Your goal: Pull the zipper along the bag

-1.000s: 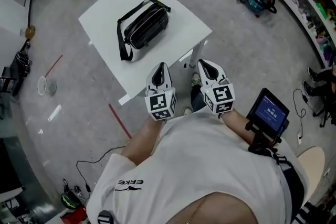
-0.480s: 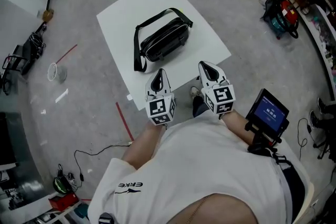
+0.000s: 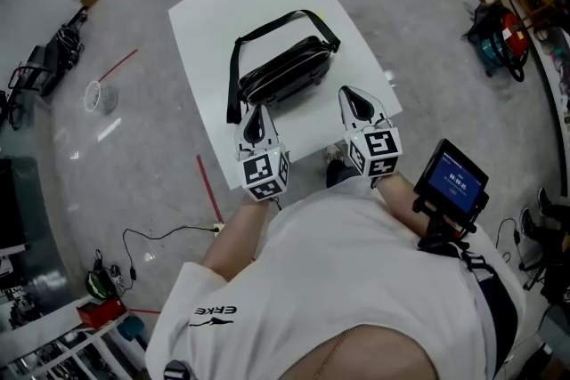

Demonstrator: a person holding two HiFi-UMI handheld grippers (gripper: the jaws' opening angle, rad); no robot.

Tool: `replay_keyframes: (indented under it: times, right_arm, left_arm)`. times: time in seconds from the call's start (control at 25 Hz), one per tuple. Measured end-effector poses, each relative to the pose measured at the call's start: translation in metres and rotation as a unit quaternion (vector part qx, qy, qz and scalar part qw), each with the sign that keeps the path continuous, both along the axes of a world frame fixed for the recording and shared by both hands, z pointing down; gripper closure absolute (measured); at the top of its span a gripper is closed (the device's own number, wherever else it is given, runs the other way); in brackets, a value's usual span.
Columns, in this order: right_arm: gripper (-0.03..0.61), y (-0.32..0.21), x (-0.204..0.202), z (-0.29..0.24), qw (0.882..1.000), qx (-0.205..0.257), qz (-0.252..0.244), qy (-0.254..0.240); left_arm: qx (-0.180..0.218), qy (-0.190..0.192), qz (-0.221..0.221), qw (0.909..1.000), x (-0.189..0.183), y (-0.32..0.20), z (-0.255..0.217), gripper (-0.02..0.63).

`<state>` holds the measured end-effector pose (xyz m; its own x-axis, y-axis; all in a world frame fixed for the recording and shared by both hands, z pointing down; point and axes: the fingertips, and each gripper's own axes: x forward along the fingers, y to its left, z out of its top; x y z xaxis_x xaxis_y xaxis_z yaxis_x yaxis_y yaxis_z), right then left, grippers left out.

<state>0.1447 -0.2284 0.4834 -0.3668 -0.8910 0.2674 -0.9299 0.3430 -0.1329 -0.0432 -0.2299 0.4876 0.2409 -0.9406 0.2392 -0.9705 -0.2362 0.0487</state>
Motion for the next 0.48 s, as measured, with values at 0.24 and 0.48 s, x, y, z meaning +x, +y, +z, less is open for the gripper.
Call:
replay_keyframes:
  times: [0.24, 0.48]
  right_arm:
    - [0.574, -0.051, 0.016, 0.018, 0.999, -0.031, -0.002, -0.041]
    - [0.574, -0.051, 0.009, 0.014, 0.996, -0.032, -0.015, -0.077]
  left_arm:
    - [-0.019, -0.01, -0.055, 0.9983, -0.013, -0.034, 0.013, 0.611]
    - [-0.015, -0.02, -0.101, 0.9945, -0.042, -0.015, 0.003, 0.611]
